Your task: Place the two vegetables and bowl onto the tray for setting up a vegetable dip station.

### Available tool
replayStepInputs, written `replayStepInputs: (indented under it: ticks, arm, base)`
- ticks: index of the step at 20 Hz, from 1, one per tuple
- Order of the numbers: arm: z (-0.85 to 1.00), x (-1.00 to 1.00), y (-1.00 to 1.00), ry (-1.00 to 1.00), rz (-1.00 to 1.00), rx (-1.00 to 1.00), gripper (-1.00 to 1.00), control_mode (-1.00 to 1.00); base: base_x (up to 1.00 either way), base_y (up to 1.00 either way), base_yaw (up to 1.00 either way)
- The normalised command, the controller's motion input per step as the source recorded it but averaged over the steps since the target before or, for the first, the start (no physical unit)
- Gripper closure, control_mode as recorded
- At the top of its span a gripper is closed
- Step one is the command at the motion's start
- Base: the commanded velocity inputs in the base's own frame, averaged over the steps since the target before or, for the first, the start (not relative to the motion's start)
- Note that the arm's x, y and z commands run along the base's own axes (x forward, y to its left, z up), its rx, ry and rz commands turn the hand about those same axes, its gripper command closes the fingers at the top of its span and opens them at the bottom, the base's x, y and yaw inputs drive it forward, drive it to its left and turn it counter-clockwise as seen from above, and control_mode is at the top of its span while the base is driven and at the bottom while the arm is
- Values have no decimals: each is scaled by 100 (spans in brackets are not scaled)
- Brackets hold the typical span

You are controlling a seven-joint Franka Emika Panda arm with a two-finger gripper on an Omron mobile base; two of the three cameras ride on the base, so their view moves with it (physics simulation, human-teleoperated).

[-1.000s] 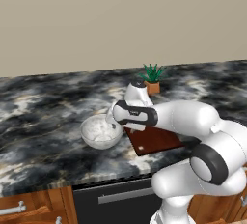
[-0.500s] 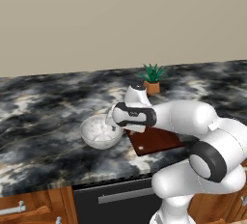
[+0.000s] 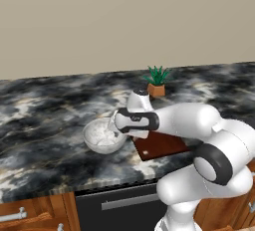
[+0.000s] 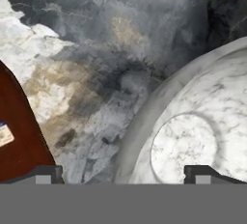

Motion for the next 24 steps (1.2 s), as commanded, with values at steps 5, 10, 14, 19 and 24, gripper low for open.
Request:
replayStepInputs:
  ticks: [5,10,14,19,24]
  arm:
    - [-3,0,4,0,0,0,100,-100]
    - [0,0,0,0,0,0,100,-100]
    - [16,0,0,-1,0,0,100,-100]
    - [66,0,-8,-1,0,0,100,-100]
    - [48,0,-28,0,0,0,100,-100]
  base:
    - [0,0,0]
    - [0,0,0]
    - [0,0,0]
    - [0,0,0]
    - [0,0,0]
